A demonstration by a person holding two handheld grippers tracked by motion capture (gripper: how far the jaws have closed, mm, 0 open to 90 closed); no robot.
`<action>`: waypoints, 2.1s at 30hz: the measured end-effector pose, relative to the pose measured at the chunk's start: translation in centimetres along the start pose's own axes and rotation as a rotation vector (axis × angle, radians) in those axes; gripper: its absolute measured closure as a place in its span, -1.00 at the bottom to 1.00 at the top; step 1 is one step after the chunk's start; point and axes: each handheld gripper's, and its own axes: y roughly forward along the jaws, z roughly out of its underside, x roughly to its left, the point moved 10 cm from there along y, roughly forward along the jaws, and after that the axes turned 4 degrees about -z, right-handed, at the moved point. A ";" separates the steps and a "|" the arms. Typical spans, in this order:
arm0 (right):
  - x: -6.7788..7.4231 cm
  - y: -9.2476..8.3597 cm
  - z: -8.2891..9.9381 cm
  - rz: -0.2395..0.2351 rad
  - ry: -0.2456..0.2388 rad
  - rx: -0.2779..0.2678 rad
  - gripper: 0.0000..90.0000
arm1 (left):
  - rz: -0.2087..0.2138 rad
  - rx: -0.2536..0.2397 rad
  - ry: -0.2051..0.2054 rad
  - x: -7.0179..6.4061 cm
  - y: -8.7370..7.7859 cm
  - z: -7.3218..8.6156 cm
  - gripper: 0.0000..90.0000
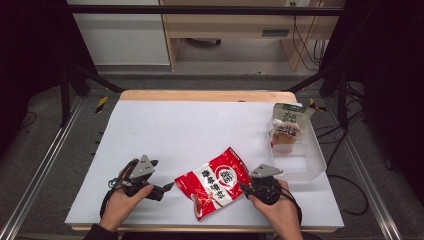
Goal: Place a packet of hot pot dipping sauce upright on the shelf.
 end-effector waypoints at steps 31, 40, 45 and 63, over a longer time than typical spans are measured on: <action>1.2 1.1 -7.8 -0.085 -0.200 -0.049 1.00 | -0.009 0.013 0.016 0.2 0.1 0.3 -0.86; 2.2 0.7 -10.1 -0.107 -0.264 -0.079 1.00 | -0.022 -0.027 0.006 0.9 -0.7 -0.6 -0.84; 3.3 0.2 -11.6 -0.129 -0.308 -0.110 1.00 | -0.051 -0.087 0.008 1.7 -1.9 -1.8 -0.81; 5.8 -1.3 -15.2 -0.165 -0.400 -0.173 1.00 | -0.065 -0.136 0.017 3.3 -4.5 -3.9 -0.72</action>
